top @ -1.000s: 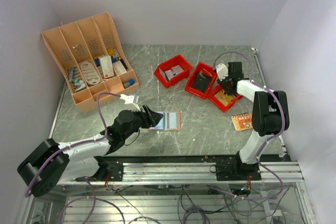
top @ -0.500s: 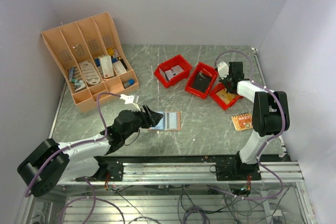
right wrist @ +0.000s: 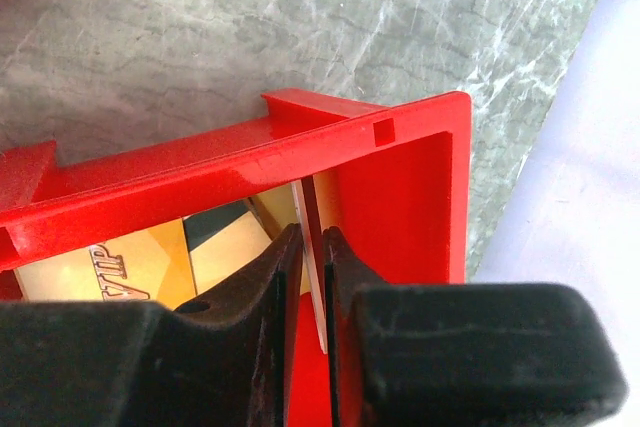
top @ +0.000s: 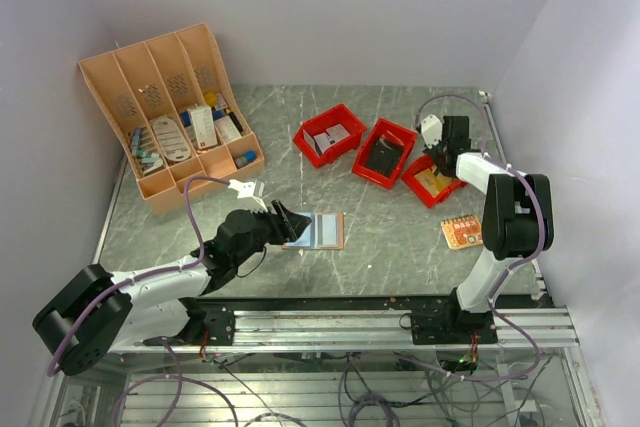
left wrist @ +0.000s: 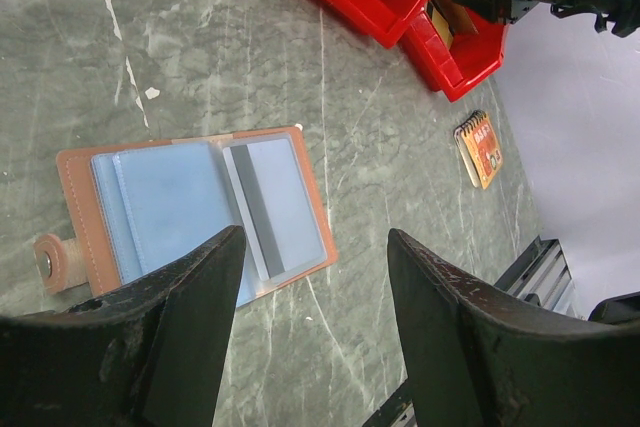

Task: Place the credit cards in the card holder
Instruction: Adjust the credit card in the storage box.

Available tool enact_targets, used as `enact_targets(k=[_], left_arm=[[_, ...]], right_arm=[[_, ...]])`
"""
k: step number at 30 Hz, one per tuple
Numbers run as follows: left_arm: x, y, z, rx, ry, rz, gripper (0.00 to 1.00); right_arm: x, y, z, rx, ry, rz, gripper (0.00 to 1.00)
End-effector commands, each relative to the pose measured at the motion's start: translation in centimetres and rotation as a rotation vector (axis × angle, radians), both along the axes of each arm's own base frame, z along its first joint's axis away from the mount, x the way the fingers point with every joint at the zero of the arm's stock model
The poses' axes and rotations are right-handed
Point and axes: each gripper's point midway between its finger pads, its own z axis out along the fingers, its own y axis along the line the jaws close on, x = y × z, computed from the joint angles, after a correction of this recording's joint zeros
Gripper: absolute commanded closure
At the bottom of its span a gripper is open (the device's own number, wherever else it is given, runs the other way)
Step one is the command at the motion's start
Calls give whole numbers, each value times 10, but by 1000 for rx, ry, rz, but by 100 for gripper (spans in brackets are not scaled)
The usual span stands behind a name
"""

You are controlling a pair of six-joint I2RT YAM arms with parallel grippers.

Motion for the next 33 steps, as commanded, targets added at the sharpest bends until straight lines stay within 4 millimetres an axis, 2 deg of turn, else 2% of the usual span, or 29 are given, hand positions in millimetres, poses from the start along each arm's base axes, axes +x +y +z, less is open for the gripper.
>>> enact_targets(k=[1,5,11,19,27,29,30,33], left_arm=[[4,1,9,-26,-31,16,30],[5,0,10,-29,-31,14,30],[5,-1,9,-26,-28,12,30],[5,0,8,-23,-25,14,30],[6,-2,8,-23,-24,11,30],[6,-2,8,-23,-24,11,30],[6,-2,9,-23,-25,10,30],[6,-2,10,-24,-26,12,30]], right_arm=[[12,-10,11,-15,-46,-20,86],[15,-16,15,-16,-58,-32,86],[18,-24,8,45,-34,-43,86],[15,-28,-15,167,40,-46,85],[19,-33,-30,196,84,-43,84],[19,-34,-33,206,94,-39,90],[19,-33,-33,216,99,-36,97],[23,-31,-19,268,81,-23,100]])
